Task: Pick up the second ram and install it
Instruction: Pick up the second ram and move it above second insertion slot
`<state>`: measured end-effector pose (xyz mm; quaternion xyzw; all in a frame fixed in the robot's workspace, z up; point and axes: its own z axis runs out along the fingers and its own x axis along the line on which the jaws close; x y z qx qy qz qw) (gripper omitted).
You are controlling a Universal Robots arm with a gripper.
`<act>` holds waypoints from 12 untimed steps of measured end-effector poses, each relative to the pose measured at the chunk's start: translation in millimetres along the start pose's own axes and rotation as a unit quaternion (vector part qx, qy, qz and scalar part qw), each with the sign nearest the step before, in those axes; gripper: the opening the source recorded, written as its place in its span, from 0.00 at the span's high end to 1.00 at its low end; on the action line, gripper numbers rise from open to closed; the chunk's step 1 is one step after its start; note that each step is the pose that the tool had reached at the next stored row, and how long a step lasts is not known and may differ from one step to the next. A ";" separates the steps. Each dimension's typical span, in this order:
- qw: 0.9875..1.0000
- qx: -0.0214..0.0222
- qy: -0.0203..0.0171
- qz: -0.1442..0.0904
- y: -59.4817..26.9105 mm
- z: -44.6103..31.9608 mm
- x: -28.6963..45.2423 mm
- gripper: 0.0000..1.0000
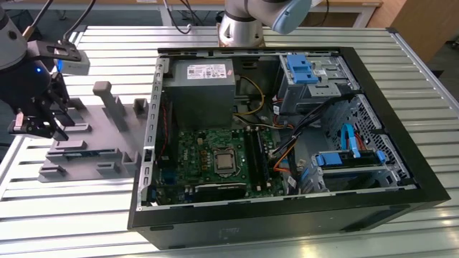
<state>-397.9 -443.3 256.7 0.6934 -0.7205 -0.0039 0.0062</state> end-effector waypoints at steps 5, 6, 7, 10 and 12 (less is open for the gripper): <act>1.000 0.000 0.000 0.000 0.0 1.7 0.2 0.59; 1.000 0.000 0.000 0.000 0.0 2.2 0.3 0.59; 1.000 0.000 0.000 0.000 0.0 2.6 0.3 0.59; 1.000 0.000 0.000 0.000 -0.1 3.8 0.5 0.59; 1.000 0.000 0.000 0.000 -0.1 4.7 0.5 0.59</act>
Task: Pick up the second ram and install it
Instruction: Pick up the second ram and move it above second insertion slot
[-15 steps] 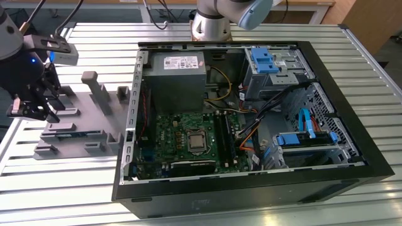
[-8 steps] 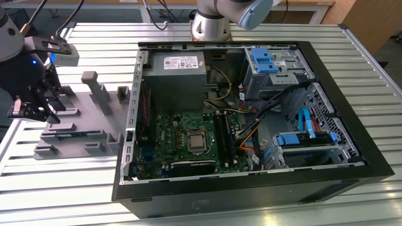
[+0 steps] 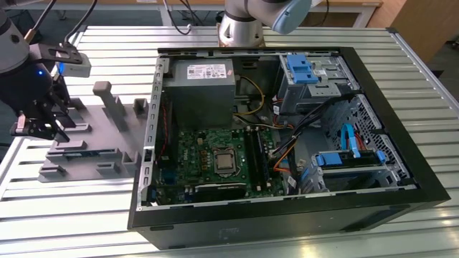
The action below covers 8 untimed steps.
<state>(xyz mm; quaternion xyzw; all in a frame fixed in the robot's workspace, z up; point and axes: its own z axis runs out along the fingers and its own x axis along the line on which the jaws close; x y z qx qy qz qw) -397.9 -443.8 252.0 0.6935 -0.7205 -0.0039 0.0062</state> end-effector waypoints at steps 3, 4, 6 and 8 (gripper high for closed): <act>1.000 0.000 0.000 0.000 0.0 1.4 0.1 0.59; 1.000 0.000 0.000 0.000 0.0 1.9 0.1 0.59; 1.000 0.000 0.000 0.000 0.0 2.9 0.1 0.59; 1.000 0.000 0.000 0.000 -0.1 3.9 0.1 0.59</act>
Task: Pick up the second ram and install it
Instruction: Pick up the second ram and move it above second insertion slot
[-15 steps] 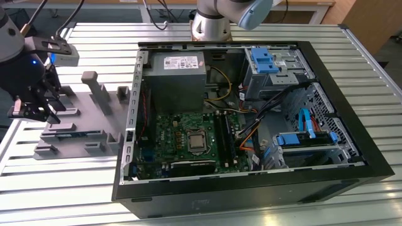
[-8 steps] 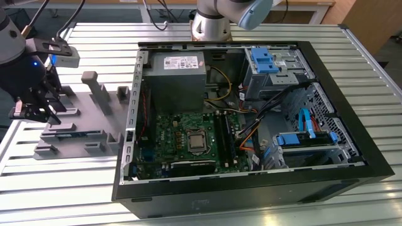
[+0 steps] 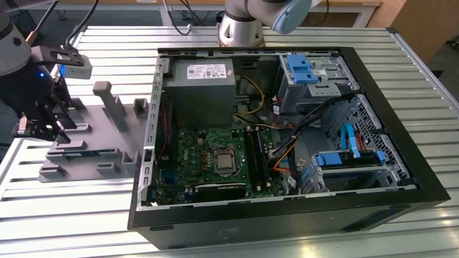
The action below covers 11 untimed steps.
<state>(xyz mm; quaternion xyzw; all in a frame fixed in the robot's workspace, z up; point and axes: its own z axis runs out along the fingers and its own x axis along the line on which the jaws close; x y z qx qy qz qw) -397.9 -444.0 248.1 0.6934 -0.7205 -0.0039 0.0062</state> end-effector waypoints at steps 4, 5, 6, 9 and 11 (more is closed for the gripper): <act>1.000 0.000 0.000 0.000 0.0 2.2 0.0 0.59; 1.000 0.000 0.000 0.000 0.0 2.8 0.0 0.59; 1.000 0.000 0.000 0.000 -0.1 3.4 0.0 0.59; 1.000 0.000 0.000 0.000 -0.1 5.3 0.0 0.59; 1.000 0.000 0.000 0.000 -0.1 6.6 0.0 0.59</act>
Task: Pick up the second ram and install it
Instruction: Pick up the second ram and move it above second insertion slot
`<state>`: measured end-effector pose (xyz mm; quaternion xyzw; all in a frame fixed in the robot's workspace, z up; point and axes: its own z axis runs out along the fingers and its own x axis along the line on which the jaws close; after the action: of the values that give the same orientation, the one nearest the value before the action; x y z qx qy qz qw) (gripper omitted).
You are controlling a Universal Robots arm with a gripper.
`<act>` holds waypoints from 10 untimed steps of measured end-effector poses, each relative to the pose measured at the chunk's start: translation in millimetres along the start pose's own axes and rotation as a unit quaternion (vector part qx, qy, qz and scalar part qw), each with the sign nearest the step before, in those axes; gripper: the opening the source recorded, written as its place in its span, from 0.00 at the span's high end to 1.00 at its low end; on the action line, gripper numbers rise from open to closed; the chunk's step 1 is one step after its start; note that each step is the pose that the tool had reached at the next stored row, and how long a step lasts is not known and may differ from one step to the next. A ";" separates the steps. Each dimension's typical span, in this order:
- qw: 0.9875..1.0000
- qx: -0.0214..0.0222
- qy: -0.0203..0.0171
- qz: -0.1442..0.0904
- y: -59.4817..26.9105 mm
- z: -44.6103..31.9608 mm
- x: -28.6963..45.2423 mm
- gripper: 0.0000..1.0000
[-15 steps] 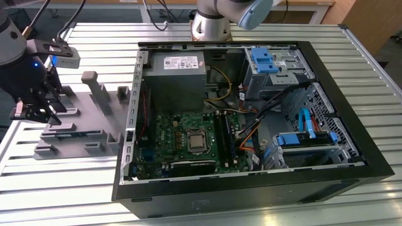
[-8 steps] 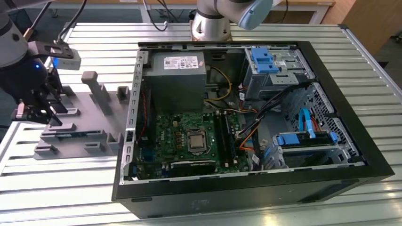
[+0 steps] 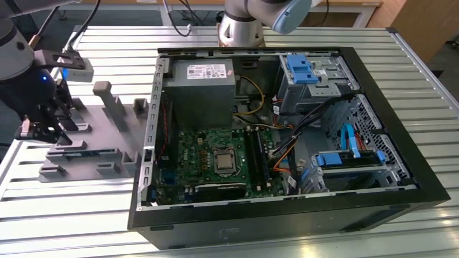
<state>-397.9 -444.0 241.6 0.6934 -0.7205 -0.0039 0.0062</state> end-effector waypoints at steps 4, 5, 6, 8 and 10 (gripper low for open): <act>1.000 0.000 0.000 0.000 0.0 2.1 0.0 0.59; 1.000 0.000 0.000 0.000 0.0 2.4 0.0 0.59; 1.000 0.000 0.000 0.000 0.0 3.0 0.1 0.59; 1.000 0.000 0.000 0.000 -0.1 4.0 0.4 0.59; 1.000 0.000 0.000 0.000 -0.2 5.8 1.1 0.59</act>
<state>-397.8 -445.1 235.8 0.6935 -0.7204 -0.0039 0.0062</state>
